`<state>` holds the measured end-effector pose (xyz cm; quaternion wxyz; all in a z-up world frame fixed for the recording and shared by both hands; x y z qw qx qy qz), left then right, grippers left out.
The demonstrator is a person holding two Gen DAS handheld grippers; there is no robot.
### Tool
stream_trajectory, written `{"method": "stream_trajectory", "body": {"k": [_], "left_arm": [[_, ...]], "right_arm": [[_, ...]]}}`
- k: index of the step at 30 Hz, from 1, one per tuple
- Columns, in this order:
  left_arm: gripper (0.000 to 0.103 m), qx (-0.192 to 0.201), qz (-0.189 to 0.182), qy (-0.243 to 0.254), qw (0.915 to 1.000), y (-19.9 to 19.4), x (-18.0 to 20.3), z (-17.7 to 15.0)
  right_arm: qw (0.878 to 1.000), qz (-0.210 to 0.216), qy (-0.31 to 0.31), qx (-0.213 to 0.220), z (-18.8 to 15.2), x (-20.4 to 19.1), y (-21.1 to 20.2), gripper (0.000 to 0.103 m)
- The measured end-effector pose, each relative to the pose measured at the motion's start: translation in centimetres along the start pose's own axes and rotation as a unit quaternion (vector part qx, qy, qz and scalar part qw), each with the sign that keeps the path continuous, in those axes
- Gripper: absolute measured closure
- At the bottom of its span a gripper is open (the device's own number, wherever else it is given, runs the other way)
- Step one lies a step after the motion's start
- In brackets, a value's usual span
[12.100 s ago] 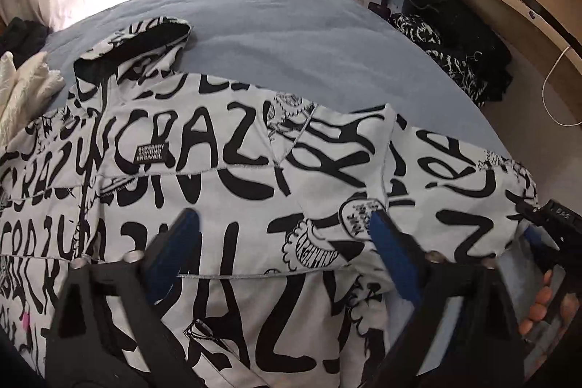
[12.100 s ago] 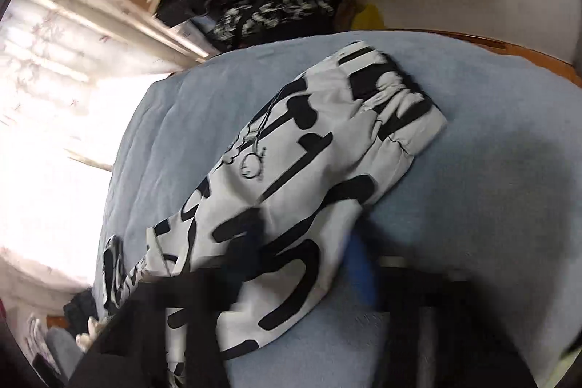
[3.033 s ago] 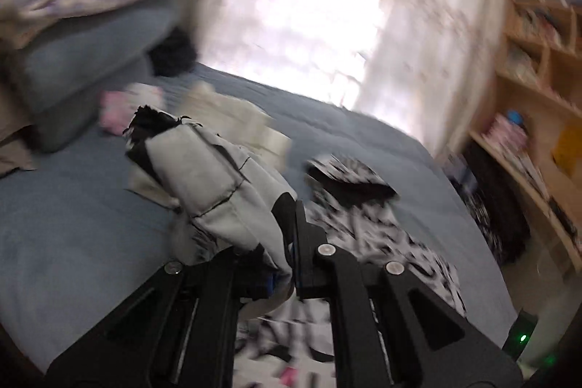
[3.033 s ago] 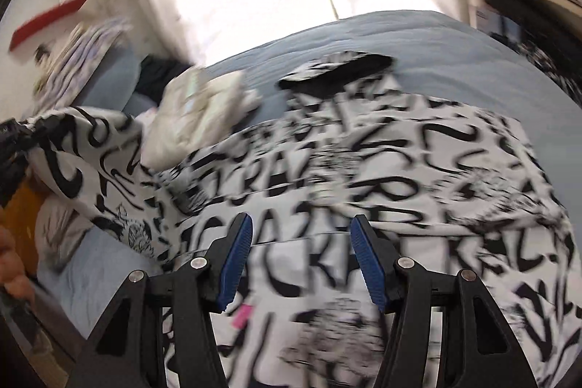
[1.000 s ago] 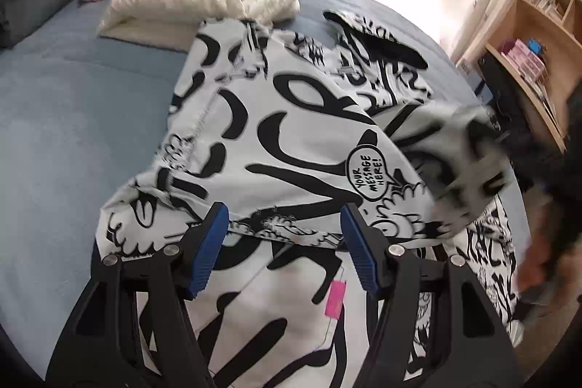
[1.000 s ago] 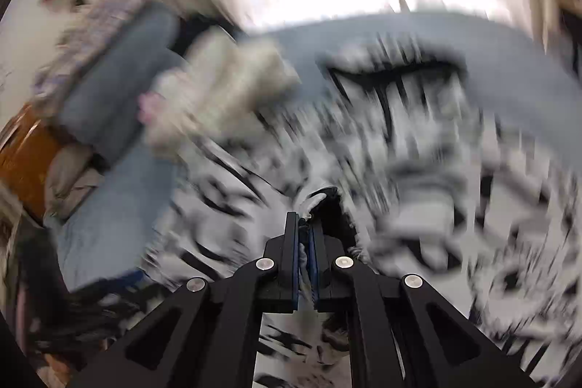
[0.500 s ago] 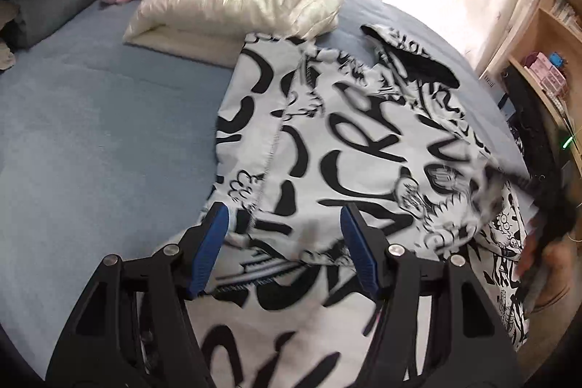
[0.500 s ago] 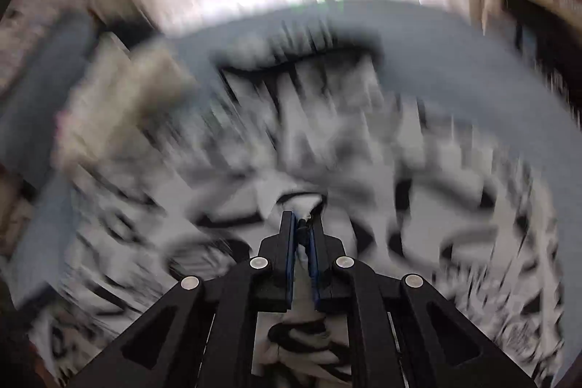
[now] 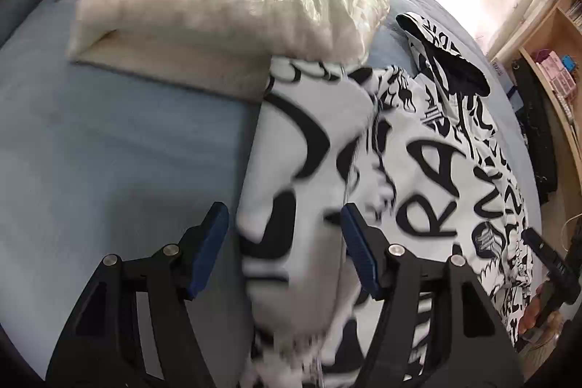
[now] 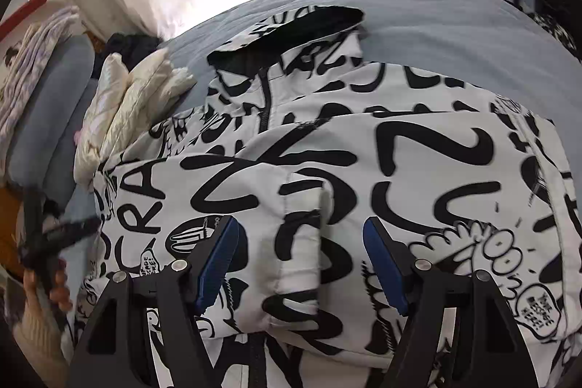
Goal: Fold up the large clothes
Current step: 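Fold the jacket side inward toward the zipper with both tools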
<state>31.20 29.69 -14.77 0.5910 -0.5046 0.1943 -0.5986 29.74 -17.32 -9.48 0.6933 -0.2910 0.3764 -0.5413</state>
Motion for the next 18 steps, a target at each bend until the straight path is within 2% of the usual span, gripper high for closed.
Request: {"method": "stream_trajectory", "body": {"k": [5,8,10,12,13,14,16,18], "left_arm": [[0.042,-0.016,-0.025,-0.004,0.9996,3.2,-0.6,2.7],[0.042,-0.025,-0.05,-0.012,0.9984,4.3,-0.7,3.3],[0.042,-0.023,-0.05,-0.009,0.9984,4.6,-0.5,3.4],[0.059,-0.003,-0.041,0.001,0.9992,4.2,0.3,3.4],[0.076,0.005,-0.037,0.007,0.9993,4.0,0.8,3.1],[0.087,0.023,-0.018,0.019,0.9994,3.4,1.6,2.8],[0.092,0.067,0.023,0.049,0.9963,2.0,3.4,2.0],[0.093,0.118,0.056,0.092,0.9871,0.3,5.4,1.1]], "right_arm": [[1.0,-0.004,-0.009,-0.018,-0.6,-1.0,2.3,0.031],[1.0,-0.004,-0.017,-0.026,-1.0,-1.6,3.5,0.031],[0.999,-0.008,-0.028,-0.03,-1.3,-2.2,4.1,0.031],[0.999,-0.011,-0.038,-0.025,-1.4,-2.7,4.5,0.031],[0.999,-0.012,-0.043,-0.023,-1.4,-3.0,4.5,0.032],[0.998,-0.013,-0.049,-0.02,-1.4,-3.3,4.5,0.034],[0.998,-0.015,-0.063,-0.006,-1.3,-4.2,4.4,0.035],[0.996,-0.03,-0.079,0.004,-1.1,-5.1,4.6,0.035]]}}
Point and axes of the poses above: each gripper's, at about its wrist camera, not at the fingertips, and y roughly the way its jaws point, x to its right, z to its top, the point moved 2 cm from there along y, roughly the way its jaws point, and after that the axes turned 5 degrees about -y, right-handed, at the moved point
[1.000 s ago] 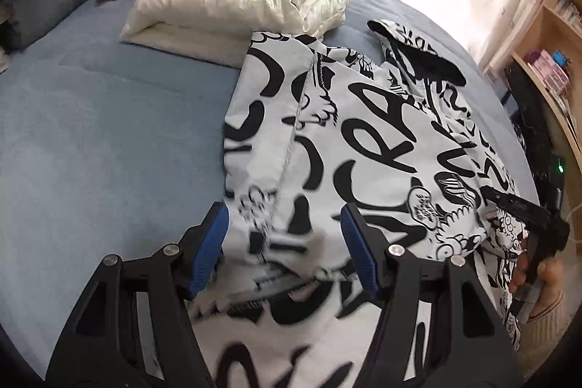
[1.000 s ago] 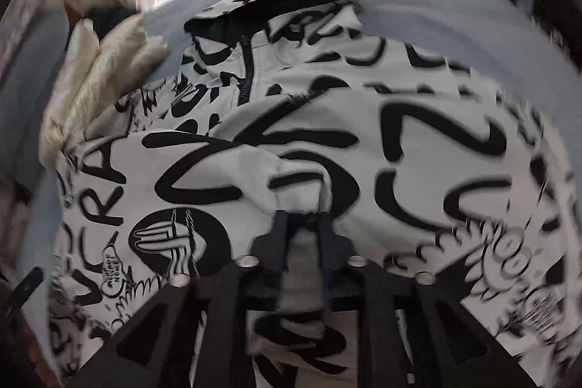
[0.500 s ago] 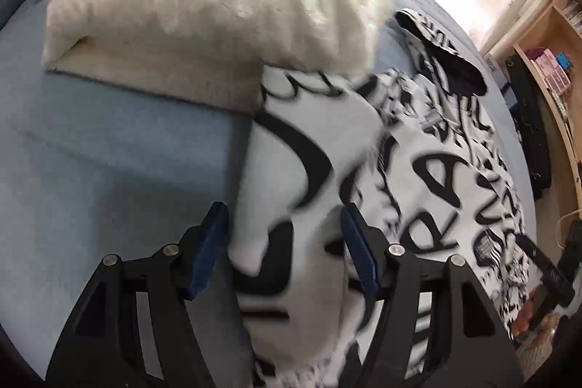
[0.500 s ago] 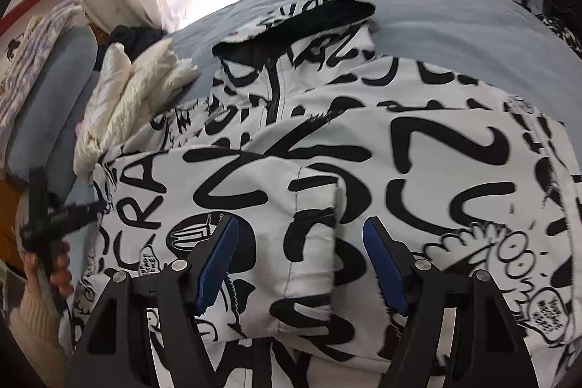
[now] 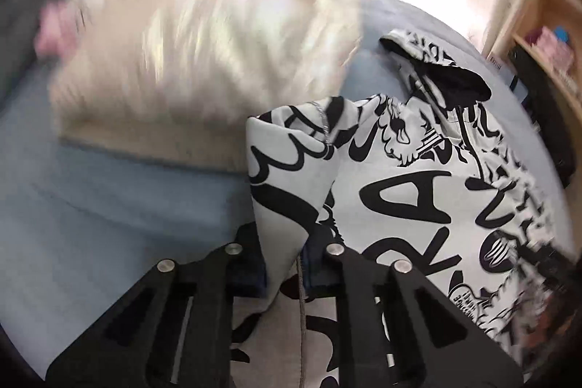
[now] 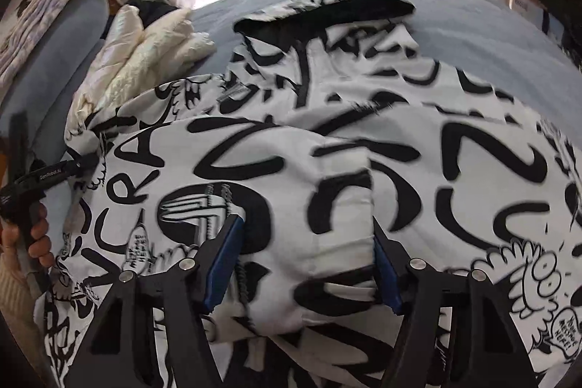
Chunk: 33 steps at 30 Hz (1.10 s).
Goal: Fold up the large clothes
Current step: 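Fold the jacket side inward toward the zipper with both tools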
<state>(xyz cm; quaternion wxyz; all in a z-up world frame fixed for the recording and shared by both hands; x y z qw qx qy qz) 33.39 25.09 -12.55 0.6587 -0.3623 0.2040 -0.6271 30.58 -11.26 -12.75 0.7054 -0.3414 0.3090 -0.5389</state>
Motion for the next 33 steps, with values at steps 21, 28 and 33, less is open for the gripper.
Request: {"method": "stream_trajectory", "body": {"k": [21,28,33], "left_arm": [[0.086,0.006,0.048,0.019,0.9986,-9.4,2.2,-2.1],[0.085,-0.003,-0.003,0.03,0.9995,-10.8,9.4,-6.9],[0.085,-0.045,0.009,-0.011,0.9989,-7.2,11.0,-10.2]], "right_arm": [[0.999,-0.024,-0.011,0.029,-1.7,0.8,-8.7,0.046],[0.999,0.042,-0.001,0.027,-0.9,-4.0,-8.3,0.06],[0.998,0.057,-0.005,-0.016,-2.0,-6.3,-4.5,0.06]]}}
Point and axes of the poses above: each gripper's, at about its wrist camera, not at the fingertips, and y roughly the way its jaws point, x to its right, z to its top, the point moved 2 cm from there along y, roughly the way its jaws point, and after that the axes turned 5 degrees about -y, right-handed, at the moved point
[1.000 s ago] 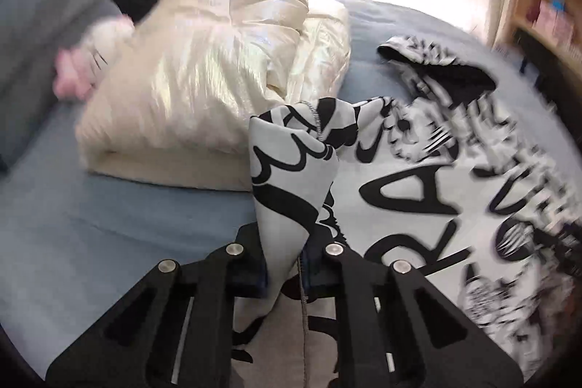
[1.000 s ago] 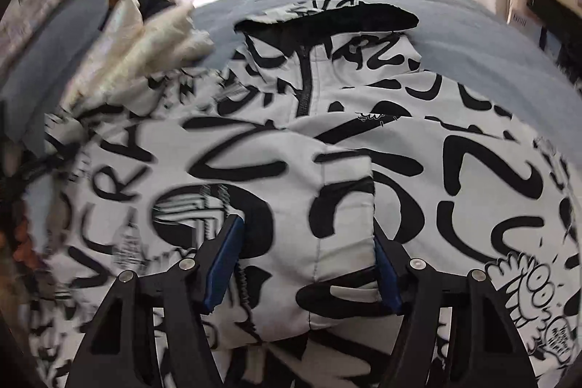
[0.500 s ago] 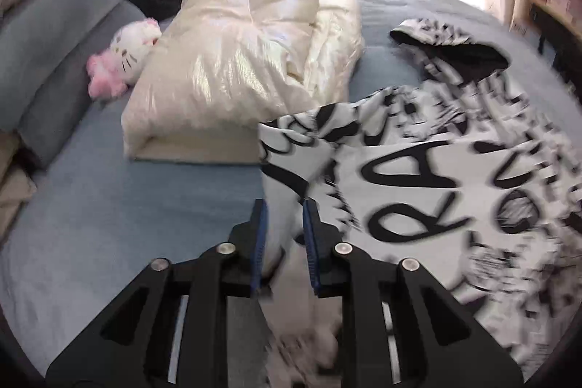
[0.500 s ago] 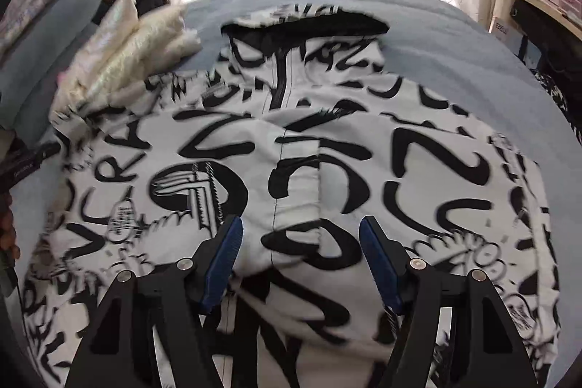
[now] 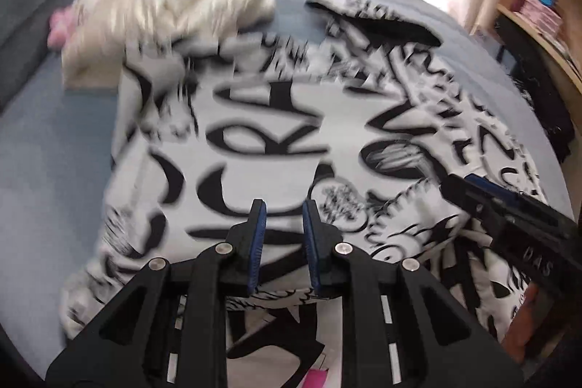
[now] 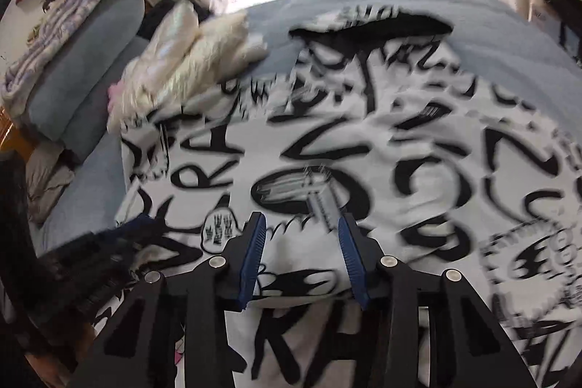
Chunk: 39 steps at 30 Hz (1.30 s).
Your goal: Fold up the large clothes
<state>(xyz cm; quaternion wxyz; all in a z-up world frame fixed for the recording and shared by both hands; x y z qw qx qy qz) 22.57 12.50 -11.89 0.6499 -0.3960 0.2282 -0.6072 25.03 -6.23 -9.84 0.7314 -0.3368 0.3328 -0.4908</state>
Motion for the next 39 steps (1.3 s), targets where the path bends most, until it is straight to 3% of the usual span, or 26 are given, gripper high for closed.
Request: {"method": "stream_trajectory", "body": {"k": [3,4,8,12,15,21,28,39], "left_arm": [[0.085,-0.007,0.076,-0.002,0.9971,2.7,-1.7,-1.4],[0.085,-0.005,0.086,-0.004,0.9963,3.0,-2.4,-1.6],[0.086,-0.003,0.045,-0.051,0.9977,2.4,-5.2,-1.7],[0.086,0.006,0.054,-0.051,0.9972,1.1,-5.6,-1.9],[0.085,0.018,0.051,-0.045,0.9975,-0.7,-5.4,-2.5],[0.085,0.052,0.05,-0.031,0.9969,-5.8,-5.5,-3.2],[0.085,0.078,0.05,-0.025,0.9954,-11.8,-4.7,-4.2],[0.084,0.086,0.031,-0.02,0.9956,-18.6,-2.9,-8.0]], "right_arm": [[0.999,-0.032,0.0,-0.02,-1.0,1.3,1.6,0.06],[0.999,-0.039,0.01,-0.02,-1.1,2.3,1.6,0.06],[0.998,-0.011,0.064,-0.008,-1.4,5.6,-0.1,0.066],[0.997,-0.037,0.071,0.0,-1.9,6.8,-2.2,0.066],[0.996,-0.018,0.083,0.004,-2.4,7.2,-4.1,0.066],[0.997,-0.008,0.076,0.032,-3.4,5.7,-9.0,0.061],[0.996,0.007,0.067,0.065,-5.1,3.2,-14.5,0.048],[0.994,0.024,0.059,0.093,-9.2,1.2,-23.1,0.041]]}}
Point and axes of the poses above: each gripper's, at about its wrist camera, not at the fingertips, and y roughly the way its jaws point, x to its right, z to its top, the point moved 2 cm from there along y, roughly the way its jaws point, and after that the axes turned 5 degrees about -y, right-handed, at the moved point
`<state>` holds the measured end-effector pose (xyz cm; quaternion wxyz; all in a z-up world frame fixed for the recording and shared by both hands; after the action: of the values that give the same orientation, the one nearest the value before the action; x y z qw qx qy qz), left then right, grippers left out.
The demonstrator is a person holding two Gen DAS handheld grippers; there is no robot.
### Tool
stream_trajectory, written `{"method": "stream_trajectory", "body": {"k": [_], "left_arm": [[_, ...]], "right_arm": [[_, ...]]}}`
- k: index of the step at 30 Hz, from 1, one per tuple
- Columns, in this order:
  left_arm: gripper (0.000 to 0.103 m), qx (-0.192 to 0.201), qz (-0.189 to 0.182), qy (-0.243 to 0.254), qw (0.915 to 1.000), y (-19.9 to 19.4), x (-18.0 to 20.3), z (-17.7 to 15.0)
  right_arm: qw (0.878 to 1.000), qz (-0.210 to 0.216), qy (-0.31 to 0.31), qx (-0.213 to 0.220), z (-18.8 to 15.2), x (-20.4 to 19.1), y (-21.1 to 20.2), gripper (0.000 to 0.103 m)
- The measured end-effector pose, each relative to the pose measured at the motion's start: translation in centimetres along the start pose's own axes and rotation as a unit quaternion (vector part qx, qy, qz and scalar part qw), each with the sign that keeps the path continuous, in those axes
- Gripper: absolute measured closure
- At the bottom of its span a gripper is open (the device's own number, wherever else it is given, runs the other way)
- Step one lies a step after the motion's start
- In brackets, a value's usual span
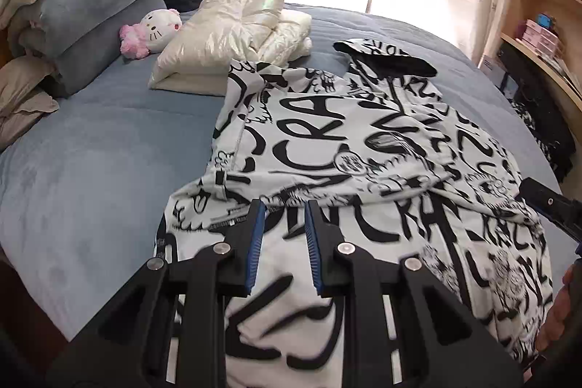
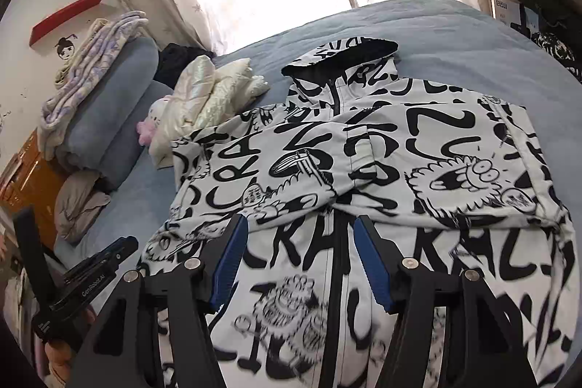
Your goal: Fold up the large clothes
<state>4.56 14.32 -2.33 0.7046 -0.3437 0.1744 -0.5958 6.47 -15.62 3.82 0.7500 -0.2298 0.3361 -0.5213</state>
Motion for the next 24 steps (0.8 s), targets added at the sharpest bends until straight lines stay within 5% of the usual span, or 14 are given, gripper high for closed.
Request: {"method": "stream_trajectory", "body": {"k": [7,11,15,24], "left_arm": [[0.083,0.028,0.002,0.019,0.9994,-5.5,-0.2,-1.7],[0.066,0.035,0.005,0.005,0.9994,-7.7,-2.1,-2.6],[0.06,0.045,0.018,-0.007,0.9988,-9.3,-4.8,-3.5],[0.051,0.005,0.021,-0.041,0.9989,-10.0,-12.3,-6.7]], "right_arm": [[0.999,0.001,-0.011,0.033,-1.9,-0.8,-6.3,0.034],[0.999,-0.001,-0.025,0.048,-3.5,-1.3,-9.4,0.031],[0.998,-0.005,-0.036,0.055,-5.2,-1.8,-12.0,0.029],[0.997,-0.033,-0.048,0.042,-8.3,-0.7,-15.1,0.026]]}}
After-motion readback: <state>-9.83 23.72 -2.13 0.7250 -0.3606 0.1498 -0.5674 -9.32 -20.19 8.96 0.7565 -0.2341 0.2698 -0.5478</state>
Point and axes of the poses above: each gripper's, at about its wrist camera, not at the fingertips, and y roughly the way its jaws point, x to its right, z to its top, the point moved 2 cm from there along y, roughly the way its jaws point, and after that the axes turned 5 degrees about -y, right-handed, at the moved point
